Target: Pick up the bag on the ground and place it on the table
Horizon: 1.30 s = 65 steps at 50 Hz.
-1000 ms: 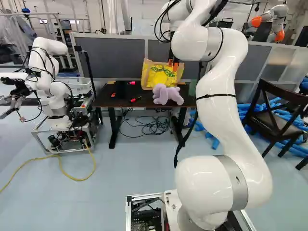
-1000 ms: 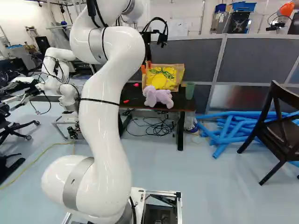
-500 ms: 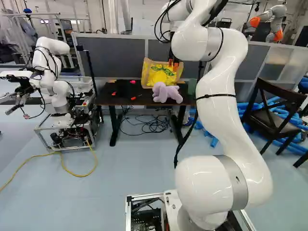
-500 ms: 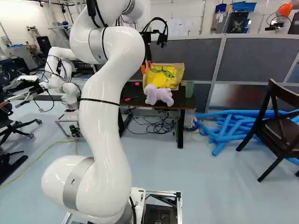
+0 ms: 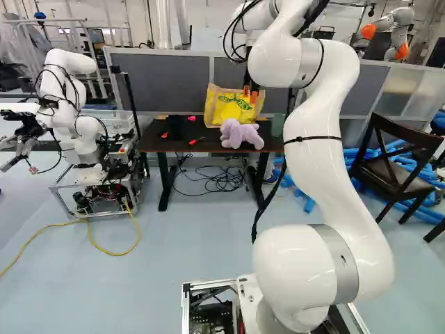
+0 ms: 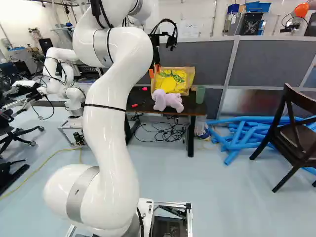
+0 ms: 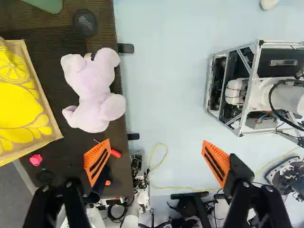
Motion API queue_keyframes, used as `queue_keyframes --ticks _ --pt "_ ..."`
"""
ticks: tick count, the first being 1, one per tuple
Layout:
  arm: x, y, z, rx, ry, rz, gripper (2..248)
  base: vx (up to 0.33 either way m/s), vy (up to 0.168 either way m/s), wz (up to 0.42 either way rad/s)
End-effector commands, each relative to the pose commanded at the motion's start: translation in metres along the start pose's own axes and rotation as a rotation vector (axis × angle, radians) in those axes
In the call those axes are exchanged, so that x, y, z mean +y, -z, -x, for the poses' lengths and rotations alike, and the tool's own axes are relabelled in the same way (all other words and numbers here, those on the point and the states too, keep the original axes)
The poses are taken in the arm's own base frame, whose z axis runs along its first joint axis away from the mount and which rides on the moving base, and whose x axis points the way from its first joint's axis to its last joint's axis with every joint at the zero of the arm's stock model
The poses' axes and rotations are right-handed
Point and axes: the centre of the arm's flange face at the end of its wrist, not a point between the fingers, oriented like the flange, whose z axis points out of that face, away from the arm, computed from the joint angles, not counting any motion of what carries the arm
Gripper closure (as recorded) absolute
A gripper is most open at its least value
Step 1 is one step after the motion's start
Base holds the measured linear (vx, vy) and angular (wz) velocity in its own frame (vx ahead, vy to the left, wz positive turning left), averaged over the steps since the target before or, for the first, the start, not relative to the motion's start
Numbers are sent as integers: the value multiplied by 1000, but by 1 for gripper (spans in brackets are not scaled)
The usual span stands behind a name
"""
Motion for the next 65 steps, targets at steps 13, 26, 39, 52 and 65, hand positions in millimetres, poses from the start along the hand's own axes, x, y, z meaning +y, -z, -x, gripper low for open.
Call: queue_keyframes --ticks 13,26,39,52,65 --pt "1 -5 1 1 30 -23 3 0 0 0" --pt "3 -11 2 3 73 -57 3 0 0 0" --pt "6 -20 4 7 128 -100 3 0 0 0" --pt "11 -32 6 16 197 -154 3 0 0 0" --pt "18 -47 8 31 279 -218 3 0 0 0"
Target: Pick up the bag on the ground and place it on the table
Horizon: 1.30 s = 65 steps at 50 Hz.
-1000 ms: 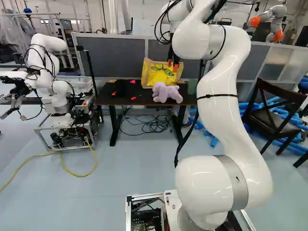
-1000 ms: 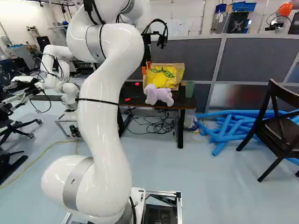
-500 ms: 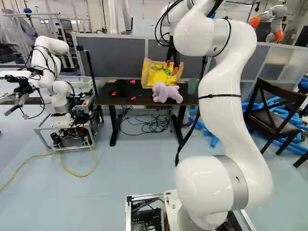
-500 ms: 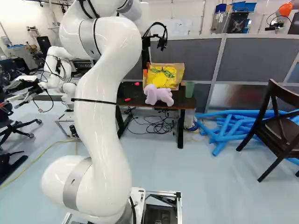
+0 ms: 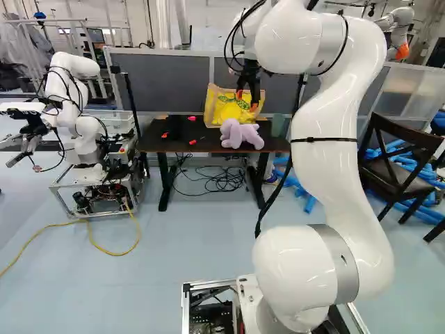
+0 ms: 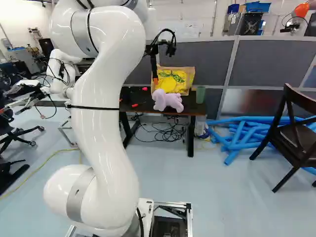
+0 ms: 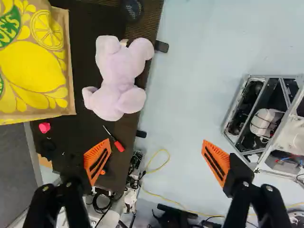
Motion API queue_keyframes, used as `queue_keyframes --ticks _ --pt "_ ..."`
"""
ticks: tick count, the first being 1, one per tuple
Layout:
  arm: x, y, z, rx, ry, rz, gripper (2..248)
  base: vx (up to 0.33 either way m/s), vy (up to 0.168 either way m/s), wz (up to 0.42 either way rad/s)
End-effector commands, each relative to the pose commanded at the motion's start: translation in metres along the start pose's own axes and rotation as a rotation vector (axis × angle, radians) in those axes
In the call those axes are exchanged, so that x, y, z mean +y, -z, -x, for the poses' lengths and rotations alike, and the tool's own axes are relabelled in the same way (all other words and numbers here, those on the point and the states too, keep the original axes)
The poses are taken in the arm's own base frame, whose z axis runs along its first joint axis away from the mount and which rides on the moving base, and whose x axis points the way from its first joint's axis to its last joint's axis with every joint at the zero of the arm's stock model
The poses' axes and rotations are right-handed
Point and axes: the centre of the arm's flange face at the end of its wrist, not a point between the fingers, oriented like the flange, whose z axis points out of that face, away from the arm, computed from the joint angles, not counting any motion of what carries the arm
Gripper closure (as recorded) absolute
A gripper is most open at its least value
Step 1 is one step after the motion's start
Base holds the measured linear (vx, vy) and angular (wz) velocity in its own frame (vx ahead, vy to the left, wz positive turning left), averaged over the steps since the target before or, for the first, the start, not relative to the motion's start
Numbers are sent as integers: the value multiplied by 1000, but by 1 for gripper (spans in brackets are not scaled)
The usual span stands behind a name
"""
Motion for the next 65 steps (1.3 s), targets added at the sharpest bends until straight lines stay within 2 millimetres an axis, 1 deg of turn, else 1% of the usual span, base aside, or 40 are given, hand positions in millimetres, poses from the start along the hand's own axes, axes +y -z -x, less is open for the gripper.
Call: queue_keyframes --ticks 16,31,48,65 --pt "17 -18 8 29 118 -88 3 0 0 0" --pt "41 -38 18 72 246 -180 3 0 0 0" --pt "77 -64 32 142 406 -290 3 0 0 0" --pt "121 -89 47 229 562 -391 3 0 0 0"
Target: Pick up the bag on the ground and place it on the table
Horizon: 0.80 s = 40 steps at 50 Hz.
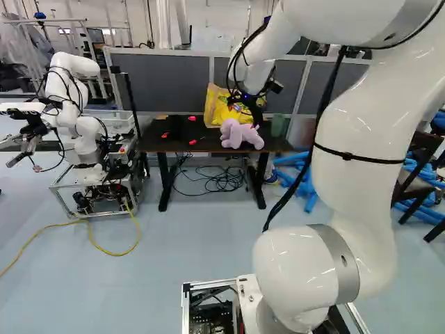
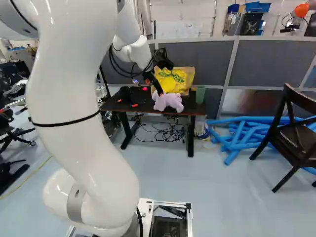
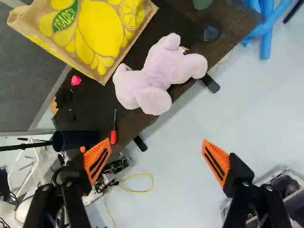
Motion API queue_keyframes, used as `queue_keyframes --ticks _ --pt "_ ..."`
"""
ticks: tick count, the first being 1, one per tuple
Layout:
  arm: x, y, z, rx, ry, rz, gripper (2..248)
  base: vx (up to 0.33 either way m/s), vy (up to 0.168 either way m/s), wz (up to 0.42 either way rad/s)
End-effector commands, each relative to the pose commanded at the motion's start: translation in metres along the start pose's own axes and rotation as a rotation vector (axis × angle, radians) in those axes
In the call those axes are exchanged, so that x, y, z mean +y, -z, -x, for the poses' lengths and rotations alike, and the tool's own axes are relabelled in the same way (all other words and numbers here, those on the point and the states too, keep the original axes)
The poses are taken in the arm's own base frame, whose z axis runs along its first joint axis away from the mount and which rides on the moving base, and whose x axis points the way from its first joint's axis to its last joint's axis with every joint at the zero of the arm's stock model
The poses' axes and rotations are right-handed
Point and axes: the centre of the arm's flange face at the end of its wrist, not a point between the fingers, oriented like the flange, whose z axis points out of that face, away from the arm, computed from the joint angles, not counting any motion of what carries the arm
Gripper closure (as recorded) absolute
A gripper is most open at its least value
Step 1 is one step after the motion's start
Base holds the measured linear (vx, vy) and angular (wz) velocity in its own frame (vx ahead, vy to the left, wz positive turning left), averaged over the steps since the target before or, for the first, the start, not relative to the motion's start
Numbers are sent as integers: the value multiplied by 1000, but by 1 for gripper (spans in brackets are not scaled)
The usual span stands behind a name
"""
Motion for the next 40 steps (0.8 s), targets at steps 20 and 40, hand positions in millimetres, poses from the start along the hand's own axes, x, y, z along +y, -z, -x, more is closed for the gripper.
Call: queue_keyframes --ticks 20,40 --pt "44 1 53 115 189 -96 3 0 0 0" --pt "90 6 106 236 362 -167 3 0 0 0"
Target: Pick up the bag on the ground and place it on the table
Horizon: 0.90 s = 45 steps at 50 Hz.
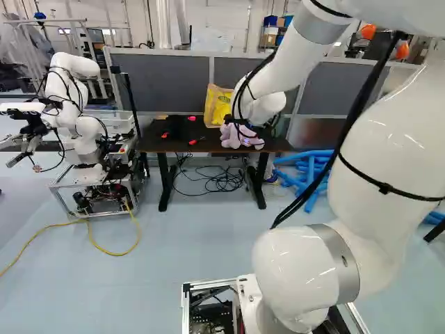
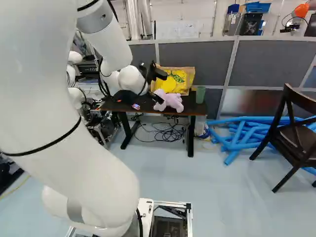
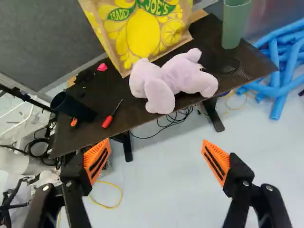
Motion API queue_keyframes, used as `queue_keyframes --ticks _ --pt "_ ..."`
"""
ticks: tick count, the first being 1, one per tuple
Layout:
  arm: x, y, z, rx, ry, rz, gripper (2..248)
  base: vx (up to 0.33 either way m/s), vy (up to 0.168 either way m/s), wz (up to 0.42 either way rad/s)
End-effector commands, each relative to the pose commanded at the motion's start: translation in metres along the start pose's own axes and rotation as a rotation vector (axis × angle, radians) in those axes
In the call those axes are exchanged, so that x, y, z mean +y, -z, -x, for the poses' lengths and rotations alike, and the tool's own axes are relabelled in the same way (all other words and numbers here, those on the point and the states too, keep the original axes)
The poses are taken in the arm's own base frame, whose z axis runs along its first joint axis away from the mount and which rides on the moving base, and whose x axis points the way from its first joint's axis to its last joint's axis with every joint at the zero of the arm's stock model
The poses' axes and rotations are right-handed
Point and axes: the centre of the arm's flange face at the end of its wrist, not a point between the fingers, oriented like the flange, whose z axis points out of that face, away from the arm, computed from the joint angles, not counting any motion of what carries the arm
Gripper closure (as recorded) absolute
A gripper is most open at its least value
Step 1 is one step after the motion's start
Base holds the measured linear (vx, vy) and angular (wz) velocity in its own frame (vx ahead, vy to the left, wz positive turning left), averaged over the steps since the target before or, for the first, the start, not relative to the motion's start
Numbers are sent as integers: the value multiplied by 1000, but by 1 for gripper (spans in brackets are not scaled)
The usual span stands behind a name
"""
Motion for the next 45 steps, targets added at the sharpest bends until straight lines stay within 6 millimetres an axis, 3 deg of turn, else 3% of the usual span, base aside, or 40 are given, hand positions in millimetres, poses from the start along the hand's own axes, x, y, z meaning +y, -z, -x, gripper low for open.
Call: queue_keyframes --ticks 24,45 --pt "24 29 63 125 168 -48 3 0 0 0" --pt "41 51 106 212 277 -69 3 0 0 0"
